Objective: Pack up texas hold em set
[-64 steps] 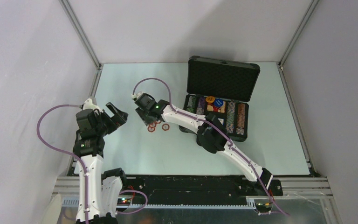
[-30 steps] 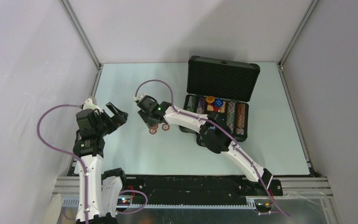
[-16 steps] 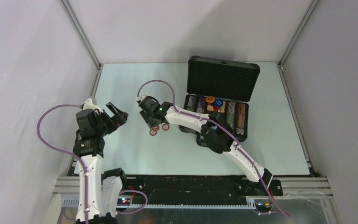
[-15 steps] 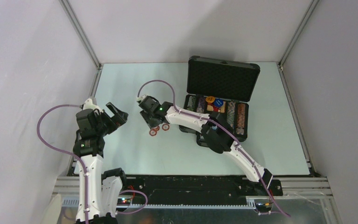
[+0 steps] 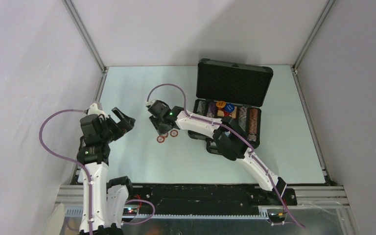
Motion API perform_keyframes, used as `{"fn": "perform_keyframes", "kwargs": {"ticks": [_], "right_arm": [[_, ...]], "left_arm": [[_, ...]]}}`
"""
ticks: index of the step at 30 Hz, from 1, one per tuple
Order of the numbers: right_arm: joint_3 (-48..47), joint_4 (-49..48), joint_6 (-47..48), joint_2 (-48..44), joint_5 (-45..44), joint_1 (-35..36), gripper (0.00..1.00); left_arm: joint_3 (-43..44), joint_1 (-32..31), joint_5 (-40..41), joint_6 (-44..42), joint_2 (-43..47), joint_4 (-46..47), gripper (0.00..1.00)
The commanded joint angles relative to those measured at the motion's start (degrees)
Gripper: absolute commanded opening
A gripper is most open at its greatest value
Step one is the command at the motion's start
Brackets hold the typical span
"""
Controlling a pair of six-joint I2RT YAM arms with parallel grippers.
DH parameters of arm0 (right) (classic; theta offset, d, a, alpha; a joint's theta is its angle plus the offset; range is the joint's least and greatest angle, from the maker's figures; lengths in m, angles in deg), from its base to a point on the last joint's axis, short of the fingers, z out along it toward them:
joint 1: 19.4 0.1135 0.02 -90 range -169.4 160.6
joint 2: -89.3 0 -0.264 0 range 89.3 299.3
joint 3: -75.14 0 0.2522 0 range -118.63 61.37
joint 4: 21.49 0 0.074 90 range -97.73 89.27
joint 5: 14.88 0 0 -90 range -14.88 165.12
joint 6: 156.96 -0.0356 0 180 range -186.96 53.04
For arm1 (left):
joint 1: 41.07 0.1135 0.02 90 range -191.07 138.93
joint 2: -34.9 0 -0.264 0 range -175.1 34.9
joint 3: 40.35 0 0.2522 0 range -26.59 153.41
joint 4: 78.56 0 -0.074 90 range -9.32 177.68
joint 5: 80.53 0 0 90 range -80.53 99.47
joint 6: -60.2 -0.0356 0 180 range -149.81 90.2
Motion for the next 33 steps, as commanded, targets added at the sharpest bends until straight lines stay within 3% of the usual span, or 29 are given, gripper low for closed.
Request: {"fn": "perform_keyframes", "kwargs": {"ticks": [1,14,25,33], "right_arm": [[1.82,2.44,-0.96,-2.5,0.95,-0.4,0.42],[5.13,-0.96,-3.52,-3.66,7.03,-2.83,0.6],[14.6,-7.99,-7.4,-8.08,15.08,-6.94,0.57],[19.5,-11.42,-8.9,-9.29,21.66,-9.84,0.5]], "left_arm": [[-0.27,-0.95,-0.94,1.23,0.81,1.39,0.98],[0.09,-2.82,0.9,6.19,1.92,1.46,0.98],[-6.69,-10.44,10.76,16.04,-1.82,3.0,0.95],[-13.59,-14.59,11.24,22.09,-6.93,13.02,0.9]]}}
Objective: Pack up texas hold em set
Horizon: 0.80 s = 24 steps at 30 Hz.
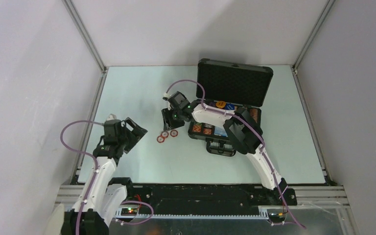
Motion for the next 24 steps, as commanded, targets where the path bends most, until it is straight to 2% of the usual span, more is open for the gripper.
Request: {"fn": "perform_keyframes", "kwargs": {"ticks": [1,6,10,15,18,20,24], "right_arm": [[3.72,-0.33,-1.18,-1.65,3.7,-1.75,0.49],[5.45,-1.31,-1.44,-2.13,5.1,-2.76,0.42],[5.43,-1.78,-1.35,-1.7,5.96,-2.78,0.41],[4.97,-1.84,-1.15,-1.35,6.88,-2.79,0.4],[4.8,-1.85,-1.1,-1.09,7.29,-2.7,0.39],[4.66,-1.78,-1.02,-0.94,7.46,-2.69,0.37],[4.75,-1.59,-0.9,-0.94,7.15,-2.73,0.33]], "left_arm": [[-2.32,-2.58,1.89,4.82,-2.74,8.61,0.88],[-4.26,-4.77,2.47,5.67,-6.69,12.93,0.75],[-4.89,-6.4,2.67,5.59,-10.21,15.5,0.51],[-5.95,-8.0,3.01,5.04,-14.21,19.38,0.29],[-6.53,-8.16,2.33,4.4,-17.69,22.31,0.1],[-6.32,-8.28,1.62,3.93,-19.98,23.39,0.02],[-6.0,-8.64,1.56,3.62,-22.75,24.35,0.0]]}}
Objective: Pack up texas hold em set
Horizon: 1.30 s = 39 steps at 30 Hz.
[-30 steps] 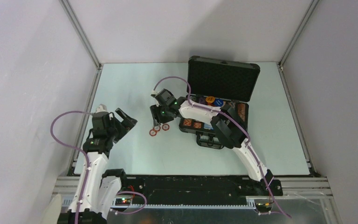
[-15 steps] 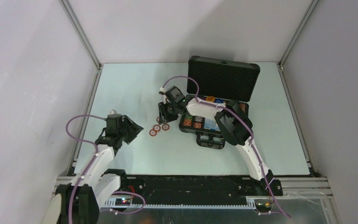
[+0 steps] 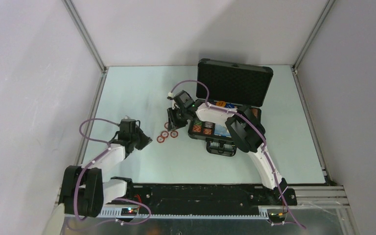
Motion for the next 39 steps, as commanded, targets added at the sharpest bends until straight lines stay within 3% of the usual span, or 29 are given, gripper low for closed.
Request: {"fn": "perform_keyframes", "kwargs": {"ticks": [1,20,39], "right_arm": [[0.51,1.76,0.72,0.2,0.17,0.05,0.31],[-0.44,1.38,1.45,1.54,2.79,0.6,0.24],[-3.02,2.74,1.68,3.4,3.21,1.34,0.23]], "left_arm": [[0.01,-0.86,0.15,-1.12,-1.66,4.04,0.0],[-0.75,-3.38,0.75,-1.05,-3.86,5.64,0.0],[-1.62,-4.66,0.7,-1.31,-5.86,6.52,0.0]]}}
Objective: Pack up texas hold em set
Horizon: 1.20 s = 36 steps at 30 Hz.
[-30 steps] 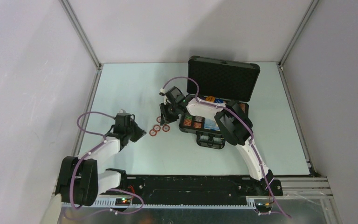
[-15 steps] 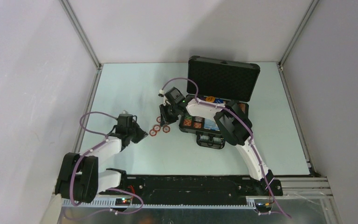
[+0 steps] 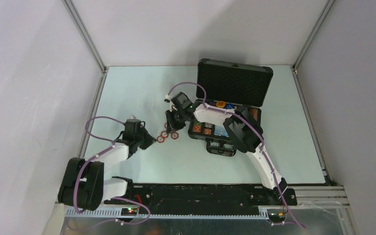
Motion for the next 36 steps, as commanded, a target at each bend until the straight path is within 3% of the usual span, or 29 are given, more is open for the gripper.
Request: {"fn": "perform_keyframes", "kwargs": {"ticks": [1,36], "right_arm": [[-1.77,1.55,0.98,2.04,0.15,0.4,0.23],[-2.08,0.93,1.08,2.45,3.71,0.71,0.23]], "left_arm": [[-0.88,-0.75,0.75,-1.29,-0.84,0.49,0.0],[-0.98,-1.29,0.87,-1.73,-3.8,0.88,0.0]]}}
